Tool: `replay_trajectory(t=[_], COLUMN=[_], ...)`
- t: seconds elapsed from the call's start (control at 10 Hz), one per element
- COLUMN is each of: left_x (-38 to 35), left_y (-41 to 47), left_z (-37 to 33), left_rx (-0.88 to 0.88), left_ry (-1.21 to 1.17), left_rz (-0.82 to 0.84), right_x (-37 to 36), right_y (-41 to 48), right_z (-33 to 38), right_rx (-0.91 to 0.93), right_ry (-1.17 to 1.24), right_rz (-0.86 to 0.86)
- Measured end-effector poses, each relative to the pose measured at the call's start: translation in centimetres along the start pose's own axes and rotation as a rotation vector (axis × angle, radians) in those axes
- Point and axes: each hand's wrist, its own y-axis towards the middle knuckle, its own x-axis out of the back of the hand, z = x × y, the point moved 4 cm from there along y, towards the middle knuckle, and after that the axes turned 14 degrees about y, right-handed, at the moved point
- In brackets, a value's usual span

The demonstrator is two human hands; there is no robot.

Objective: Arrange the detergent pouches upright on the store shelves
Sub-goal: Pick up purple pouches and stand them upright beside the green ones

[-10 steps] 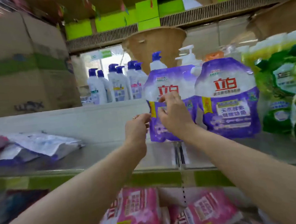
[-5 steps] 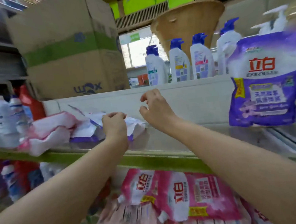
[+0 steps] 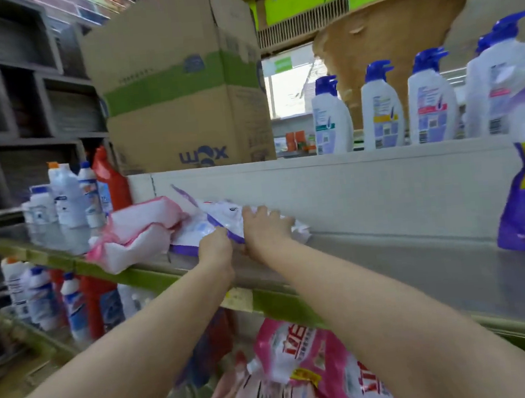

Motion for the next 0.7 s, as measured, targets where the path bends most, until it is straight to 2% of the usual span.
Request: replay_trajectory(t=[0.2, 0.5, 0.6, 0.7], left_x=[-0.8, -2.0, -2.6, -3.1], left_y=[1.1, 1.3, 1.2, 0.5], left_z=[0.6, 0.4, 0.4, 0.2], left_rx=[-0.002, -0.053, -0.097, -0.181], left_ry=[0.055, 0.081, 0.177, 0.244], left_rz=[-0.005, 0.074, 0.095, 0.123], right_x=[0.9, 6.8, 8.0, 9.0], right_y=[0.2, -4.1, -5.5, -6.7], right_z=[-0.8, -3.6, -5.2, -6.8], right_rx=[0.064, 0.015, -0.031, -0.049], right_ry=[0.039, 0.288, 0.438, 0.741], right_rz=[-0.004, -0.109, -0.148, -0.205])
